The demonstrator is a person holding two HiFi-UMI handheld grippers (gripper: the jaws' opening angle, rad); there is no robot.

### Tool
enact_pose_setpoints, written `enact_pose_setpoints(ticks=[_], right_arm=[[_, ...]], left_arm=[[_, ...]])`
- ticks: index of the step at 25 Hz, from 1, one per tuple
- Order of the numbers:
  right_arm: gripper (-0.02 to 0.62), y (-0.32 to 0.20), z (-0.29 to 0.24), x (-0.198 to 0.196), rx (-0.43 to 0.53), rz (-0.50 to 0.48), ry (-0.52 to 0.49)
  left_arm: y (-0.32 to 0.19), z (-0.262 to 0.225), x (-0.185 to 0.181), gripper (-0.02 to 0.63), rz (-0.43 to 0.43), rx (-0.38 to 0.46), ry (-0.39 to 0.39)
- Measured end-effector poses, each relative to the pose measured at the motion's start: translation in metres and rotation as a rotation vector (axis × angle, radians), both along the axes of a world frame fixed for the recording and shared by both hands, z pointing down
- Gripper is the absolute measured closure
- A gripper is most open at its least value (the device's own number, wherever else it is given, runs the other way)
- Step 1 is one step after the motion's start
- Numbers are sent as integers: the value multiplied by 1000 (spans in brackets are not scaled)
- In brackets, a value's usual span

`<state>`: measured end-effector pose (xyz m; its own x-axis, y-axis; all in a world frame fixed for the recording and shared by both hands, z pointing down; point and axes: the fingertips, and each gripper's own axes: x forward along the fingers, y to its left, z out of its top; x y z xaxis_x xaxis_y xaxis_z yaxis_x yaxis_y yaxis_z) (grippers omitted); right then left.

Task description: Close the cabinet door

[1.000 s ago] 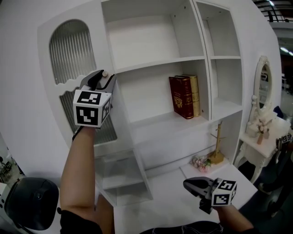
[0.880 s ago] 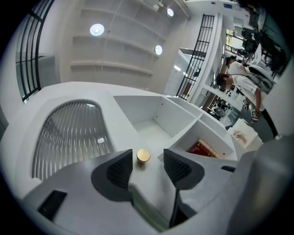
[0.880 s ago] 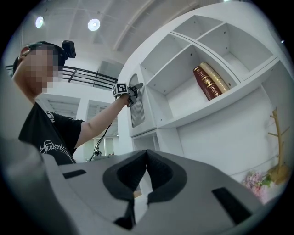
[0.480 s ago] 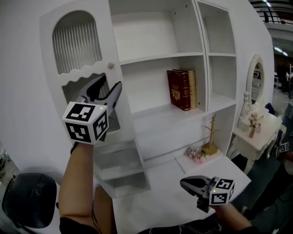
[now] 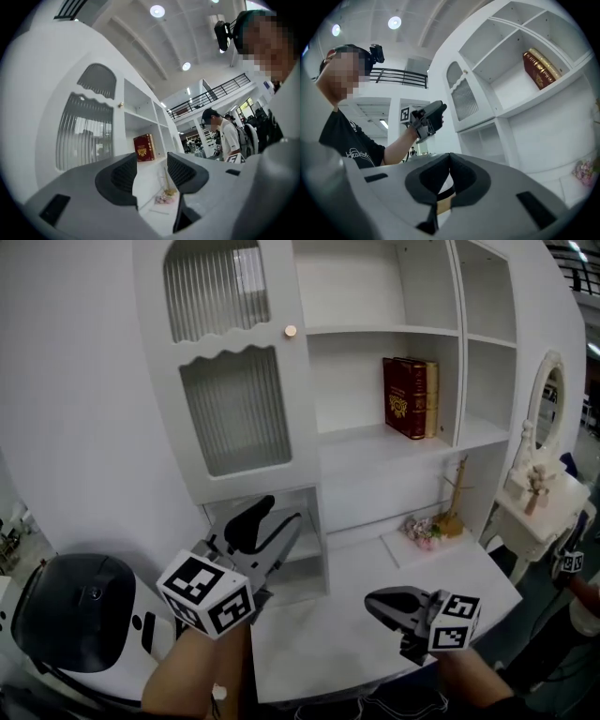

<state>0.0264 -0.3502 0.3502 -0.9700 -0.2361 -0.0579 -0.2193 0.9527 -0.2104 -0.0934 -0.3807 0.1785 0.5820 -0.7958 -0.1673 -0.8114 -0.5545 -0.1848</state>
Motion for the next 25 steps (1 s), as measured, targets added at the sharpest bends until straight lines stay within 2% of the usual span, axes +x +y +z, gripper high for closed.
enact_pose_setpoints(ticks=[3, 6, 10, 14, 17, 20, 22, 25], right_arm=[[589, 22, 0, -17, 3, -46, 8], [589, 40, 5, -32, 3, -51, 40], [589, 67, 19, -49, -34, -56, 50], [589, 88, 37, -51, -44, -46, 66], [589, 94, 41, -51, -55, -5, 52], [589, 103, 46, -57, -53, 2, 52], [589, 109, 54, -65, -53, -8, 64], [589, 120, 72, -75, -81, -17, 77]], left_arm=[[35, 45, 4, 403, 81, -96, 52], [69, 89, 10, 403, 169, -196, 110], [112, 151, 16, 408, 228, -290, 111], [147, 191, 18, 469, 290, -363, 184], [160, 206, 10, 553, 274, -390, 240], [166, 218, 5, 601, 229, -371, 209], [168, 226, 1, 601, 186, -349, 171], [175, 242, -3, 601, 160, -363, 169]])
